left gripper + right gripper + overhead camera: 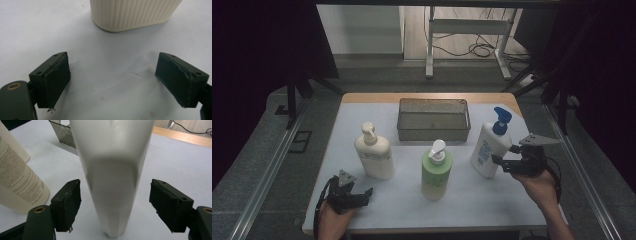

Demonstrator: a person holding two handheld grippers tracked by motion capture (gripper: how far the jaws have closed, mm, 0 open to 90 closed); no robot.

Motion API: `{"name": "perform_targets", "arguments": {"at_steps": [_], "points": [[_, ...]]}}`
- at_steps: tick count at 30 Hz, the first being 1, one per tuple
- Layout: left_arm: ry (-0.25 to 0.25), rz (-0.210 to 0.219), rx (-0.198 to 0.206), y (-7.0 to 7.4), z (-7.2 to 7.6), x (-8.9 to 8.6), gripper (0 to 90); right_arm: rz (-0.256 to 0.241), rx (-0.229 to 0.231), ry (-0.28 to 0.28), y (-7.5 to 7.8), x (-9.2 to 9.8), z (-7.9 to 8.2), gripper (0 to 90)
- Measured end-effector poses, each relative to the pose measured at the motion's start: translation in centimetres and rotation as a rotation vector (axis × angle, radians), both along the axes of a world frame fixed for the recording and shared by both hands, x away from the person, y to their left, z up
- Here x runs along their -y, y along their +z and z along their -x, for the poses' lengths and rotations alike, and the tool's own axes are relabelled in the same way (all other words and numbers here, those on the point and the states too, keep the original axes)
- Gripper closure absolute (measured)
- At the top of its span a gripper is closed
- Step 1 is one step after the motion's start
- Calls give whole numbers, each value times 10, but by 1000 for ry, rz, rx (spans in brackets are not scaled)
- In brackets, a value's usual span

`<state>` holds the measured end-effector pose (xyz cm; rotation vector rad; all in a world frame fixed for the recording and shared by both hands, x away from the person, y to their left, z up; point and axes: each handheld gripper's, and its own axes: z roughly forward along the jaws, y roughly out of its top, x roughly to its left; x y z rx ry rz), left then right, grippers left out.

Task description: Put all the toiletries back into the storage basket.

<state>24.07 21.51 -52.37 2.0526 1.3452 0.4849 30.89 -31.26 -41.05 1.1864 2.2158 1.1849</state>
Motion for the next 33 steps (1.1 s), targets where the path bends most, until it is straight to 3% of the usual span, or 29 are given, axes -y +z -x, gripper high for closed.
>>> {"name": "perform_targets", "arguments": {"at_steps": [16,33], "points": [[0,0,0,0,0,0,121,3,6,-8,1,-20,-20,269],[0,0,0,0,0,0,121,6,20,-18,2,-26,-28,316]]}}
